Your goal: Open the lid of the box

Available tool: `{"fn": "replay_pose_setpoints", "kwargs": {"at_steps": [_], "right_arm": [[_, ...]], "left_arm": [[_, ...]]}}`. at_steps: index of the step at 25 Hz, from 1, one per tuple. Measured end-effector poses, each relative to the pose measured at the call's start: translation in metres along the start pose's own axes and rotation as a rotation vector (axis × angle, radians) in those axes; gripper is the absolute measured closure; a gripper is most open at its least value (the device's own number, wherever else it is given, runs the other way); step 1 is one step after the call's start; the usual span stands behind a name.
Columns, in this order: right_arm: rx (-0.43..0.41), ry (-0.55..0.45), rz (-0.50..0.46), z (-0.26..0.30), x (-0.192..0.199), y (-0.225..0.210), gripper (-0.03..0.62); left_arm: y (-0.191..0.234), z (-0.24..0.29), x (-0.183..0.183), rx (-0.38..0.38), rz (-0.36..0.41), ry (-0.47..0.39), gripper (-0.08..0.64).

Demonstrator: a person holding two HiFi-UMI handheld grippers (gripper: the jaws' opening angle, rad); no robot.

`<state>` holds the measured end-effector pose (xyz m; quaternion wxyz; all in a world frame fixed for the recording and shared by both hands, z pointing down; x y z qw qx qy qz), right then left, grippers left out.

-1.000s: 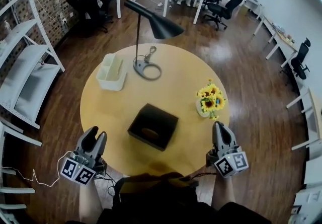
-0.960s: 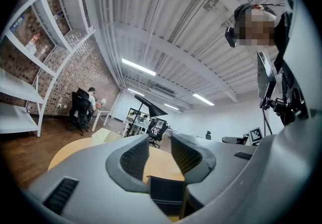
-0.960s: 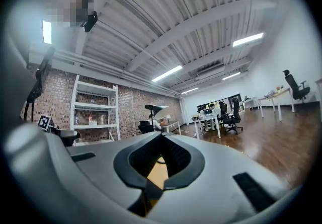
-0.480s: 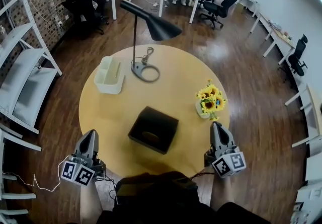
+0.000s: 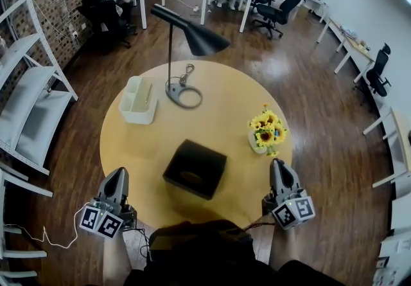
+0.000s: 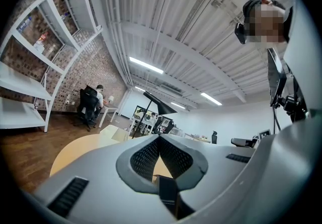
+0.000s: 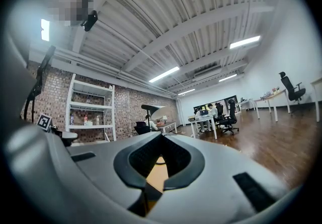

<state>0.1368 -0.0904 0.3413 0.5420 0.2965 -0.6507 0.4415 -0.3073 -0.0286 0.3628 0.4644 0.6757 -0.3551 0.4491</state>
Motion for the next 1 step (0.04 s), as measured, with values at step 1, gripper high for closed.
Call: {"fn": "replay_pose_setpoints", "kwargs": {"at_steps": [1], "right_arm": [[-0.001, 0.001, -0.002, -0.0004, 0.0006, 0.0000, 0.592]], "left_arm": [[-0.0013, 0.0001, 0.0014, 0.004, 0.001, 0.006, 0.554]]}}
Point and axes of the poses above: the fingertips, and each gripper's own axes: z forward along the fingers, y to its left, x out of its underside, the point moved 2 cm from there along -z, backward along the fingers, and after that the axes turned 5 degrees about z, right-handed, at the moved point
